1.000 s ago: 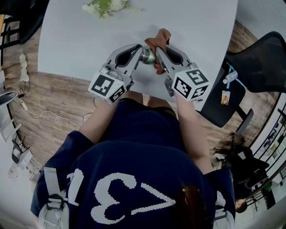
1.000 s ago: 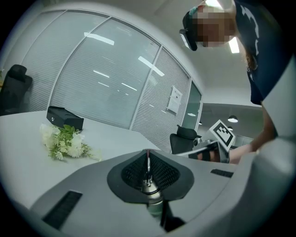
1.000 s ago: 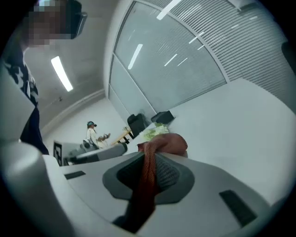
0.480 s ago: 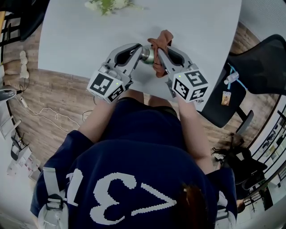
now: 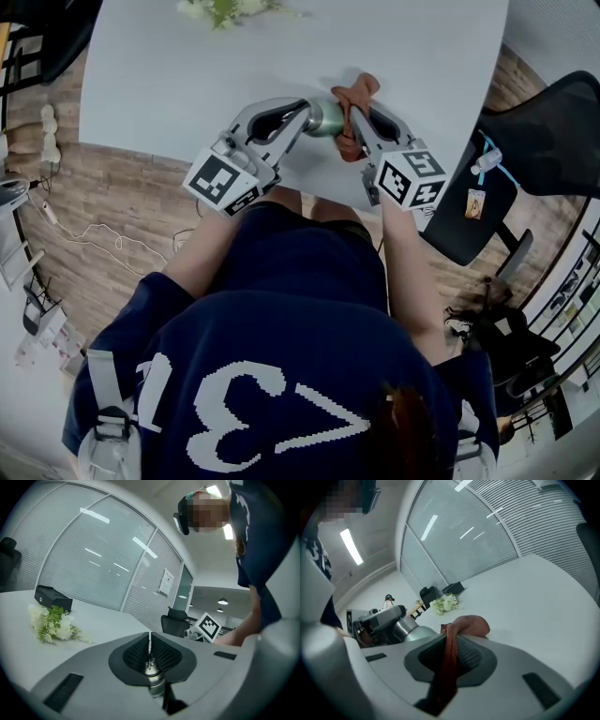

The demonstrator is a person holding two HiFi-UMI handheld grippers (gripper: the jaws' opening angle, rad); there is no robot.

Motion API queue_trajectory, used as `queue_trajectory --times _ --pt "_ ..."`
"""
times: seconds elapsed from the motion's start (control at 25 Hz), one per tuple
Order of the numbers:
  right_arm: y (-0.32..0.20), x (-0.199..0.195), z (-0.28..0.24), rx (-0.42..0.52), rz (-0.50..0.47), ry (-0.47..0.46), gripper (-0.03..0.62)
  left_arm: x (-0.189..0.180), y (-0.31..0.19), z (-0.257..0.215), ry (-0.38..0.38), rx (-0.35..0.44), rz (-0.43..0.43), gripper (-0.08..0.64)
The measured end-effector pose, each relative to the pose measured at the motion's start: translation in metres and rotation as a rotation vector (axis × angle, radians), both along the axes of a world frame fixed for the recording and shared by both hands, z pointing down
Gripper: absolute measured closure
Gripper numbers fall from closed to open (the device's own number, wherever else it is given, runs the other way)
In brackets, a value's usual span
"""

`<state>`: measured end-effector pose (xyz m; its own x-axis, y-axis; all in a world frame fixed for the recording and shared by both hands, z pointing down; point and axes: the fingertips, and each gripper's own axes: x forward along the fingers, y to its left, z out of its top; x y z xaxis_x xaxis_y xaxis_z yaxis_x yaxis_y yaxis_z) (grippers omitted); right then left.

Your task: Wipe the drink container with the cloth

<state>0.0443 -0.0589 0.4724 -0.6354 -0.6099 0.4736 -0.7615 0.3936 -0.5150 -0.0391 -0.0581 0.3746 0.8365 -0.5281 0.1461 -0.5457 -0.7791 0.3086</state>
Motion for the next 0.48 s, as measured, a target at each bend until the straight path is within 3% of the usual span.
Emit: queue_trajectory --times 0.28,0.48 --pt "-0.005 -0.047 -0.073 0.076 -0.149 -0.217 0.532 0.009 0.008 -0.001 -0.031 0.037 0.057 0.534" --pt "0.0 -0.049 -0.063 0.083 -0.211 -0.082 0.532 0.008 0.01 0.0 -0.056 0.058 0.052 0.534"
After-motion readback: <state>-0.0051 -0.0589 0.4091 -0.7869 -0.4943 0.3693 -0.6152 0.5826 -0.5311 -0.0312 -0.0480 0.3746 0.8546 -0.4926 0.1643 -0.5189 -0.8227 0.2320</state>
